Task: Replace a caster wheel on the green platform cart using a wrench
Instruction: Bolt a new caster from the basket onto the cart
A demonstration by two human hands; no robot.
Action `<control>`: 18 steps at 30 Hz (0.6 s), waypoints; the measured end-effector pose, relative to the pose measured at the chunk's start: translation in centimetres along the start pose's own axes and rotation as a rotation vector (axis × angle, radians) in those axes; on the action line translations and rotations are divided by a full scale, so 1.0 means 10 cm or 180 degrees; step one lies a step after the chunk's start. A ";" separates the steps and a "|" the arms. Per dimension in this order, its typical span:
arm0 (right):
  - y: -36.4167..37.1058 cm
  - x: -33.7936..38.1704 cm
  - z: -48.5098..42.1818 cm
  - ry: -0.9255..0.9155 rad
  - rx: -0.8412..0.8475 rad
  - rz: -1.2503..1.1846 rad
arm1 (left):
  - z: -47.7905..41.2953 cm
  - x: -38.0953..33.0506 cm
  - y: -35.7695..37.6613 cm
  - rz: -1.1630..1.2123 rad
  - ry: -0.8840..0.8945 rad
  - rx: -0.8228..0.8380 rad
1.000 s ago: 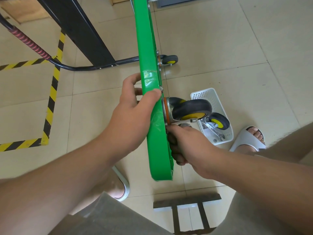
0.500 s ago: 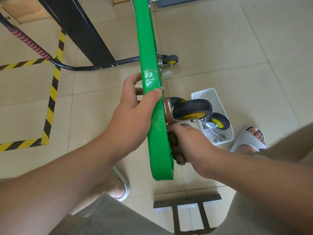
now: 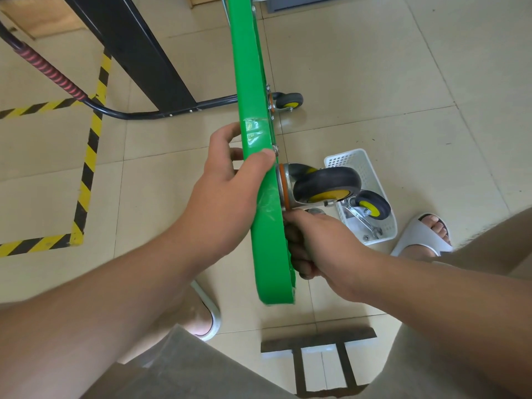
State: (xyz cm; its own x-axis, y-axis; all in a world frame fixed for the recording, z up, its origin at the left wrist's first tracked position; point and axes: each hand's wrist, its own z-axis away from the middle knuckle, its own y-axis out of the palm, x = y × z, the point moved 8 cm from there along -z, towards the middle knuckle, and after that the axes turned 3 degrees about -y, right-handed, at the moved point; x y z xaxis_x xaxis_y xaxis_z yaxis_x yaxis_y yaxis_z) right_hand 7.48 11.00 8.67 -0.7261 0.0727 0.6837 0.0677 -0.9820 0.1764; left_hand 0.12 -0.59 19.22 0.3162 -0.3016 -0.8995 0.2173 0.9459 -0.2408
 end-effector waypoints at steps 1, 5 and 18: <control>0.00 0.00 0.02 0.0044 0.0022 0.0032 | 0.00 0.00 0.00 0.0000 0.0000 0.0004; -0.12 -0.03 0.02 0.0130 -0.0073 0.0198 | 0.01 -0.01 0.00 -0.0031 -0.0014 0.0019; -1.30 -0.44 -0.83 0.0716 -0.0474 0.4169 | 0.00 0.00 0.00 -0.0070 -0.0049 0.0047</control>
State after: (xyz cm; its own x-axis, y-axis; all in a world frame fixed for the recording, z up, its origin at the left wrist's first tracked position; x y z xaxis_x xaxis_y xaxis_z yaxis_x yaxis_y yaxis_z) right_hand 4.16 21.97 -2.51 -0.2807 -0.9472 0.1550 0.7321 -0.3157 -0.6036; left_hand 0.10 -0.60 19.26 0.3254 -0.3241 -0.8883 0.2380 0.9373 -0.2547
